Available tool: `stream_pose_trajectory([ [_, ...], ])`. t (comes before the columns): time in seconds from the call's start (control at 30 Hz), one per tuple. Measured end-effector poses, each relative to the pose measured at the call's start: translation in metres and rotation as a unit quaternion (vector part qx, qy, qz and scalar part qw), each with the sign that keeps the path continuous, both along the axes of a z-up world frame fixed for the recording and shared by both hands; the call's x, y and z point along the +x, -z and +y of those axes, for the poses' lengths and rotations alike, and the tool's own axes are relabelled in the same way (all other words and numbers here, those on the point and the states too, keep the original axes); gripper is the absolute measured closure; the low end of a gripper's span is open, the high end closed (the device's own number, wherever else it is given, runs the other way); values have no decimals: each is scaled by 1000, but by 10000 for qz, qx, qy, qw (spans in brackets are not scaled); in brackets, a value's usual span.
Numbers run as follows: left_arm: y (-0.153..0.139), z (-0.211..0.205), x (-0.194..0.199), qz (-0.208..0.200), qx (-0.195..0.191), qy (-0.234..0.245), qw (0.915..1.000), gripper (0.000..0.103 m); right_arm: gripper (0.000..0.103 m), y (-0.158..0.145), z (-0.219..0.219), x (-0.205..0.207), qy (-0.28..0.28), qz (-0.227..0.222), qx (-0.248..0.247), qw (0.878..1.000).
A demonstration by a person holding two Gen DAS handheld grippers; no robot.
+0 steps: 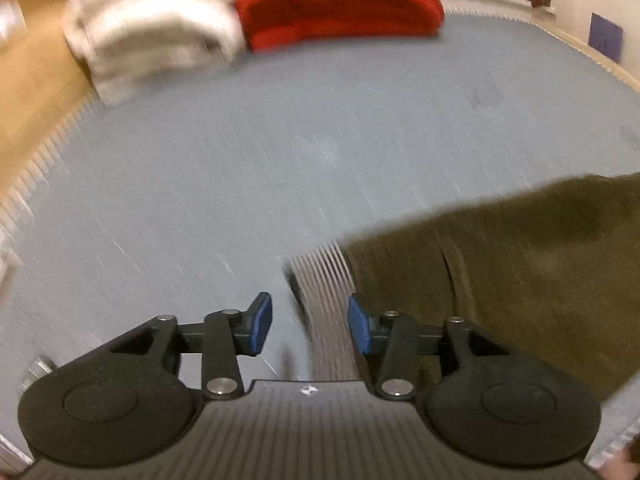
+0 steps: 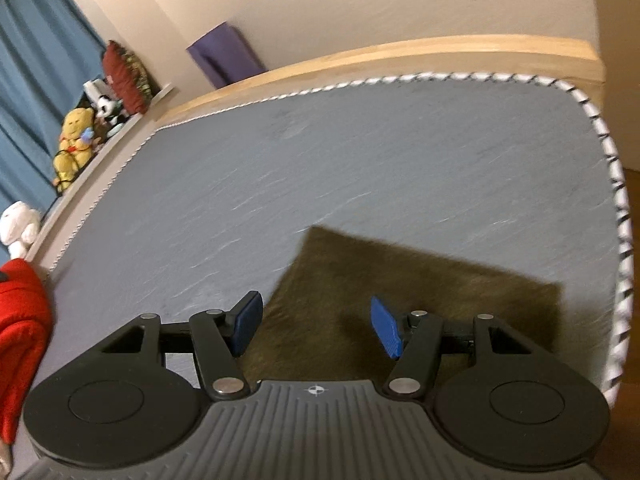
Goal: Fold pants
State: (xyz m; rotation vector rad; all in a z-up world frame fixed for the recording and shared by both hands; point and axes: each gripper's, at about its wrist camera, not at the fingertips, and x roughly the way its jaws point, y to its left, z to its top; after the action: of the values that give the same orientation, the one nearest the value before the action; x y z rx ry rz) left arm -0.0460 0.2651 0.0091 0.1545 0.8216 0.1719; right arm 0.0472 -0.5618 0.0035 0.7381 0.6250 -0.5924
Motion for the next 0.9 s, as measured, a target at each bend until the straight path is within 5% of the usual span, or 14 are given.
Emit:
stream_pose_trajectory([
  [0.07,-15,-12,-5,-419,284,87,9987,48,41,1,-14,-14,155,25,-12,9999],
  [0.13,-25,-25,-5,-665,-1,288,9974,44,41,3,-27,-28,286,68,-45,9996],
  [0.23,-34,-53,1,-633,-473,708,9944,42,41,8,-44,-48,387,175,-112,9990],
  [0.57,-18,-177,29,-599,-377,1980,9776,34,41,37,-80,-91,301,415,475,9976],
  [0.77,-3,-205,52,-493,-294,2174,9744,33,40,52,-81,-86,-192,-13,1211,9925],
  [0.9,-3,-201,57,-465,-276,2135,9754,32,37,57,-75,-75,-277,12,1070,9939],
])
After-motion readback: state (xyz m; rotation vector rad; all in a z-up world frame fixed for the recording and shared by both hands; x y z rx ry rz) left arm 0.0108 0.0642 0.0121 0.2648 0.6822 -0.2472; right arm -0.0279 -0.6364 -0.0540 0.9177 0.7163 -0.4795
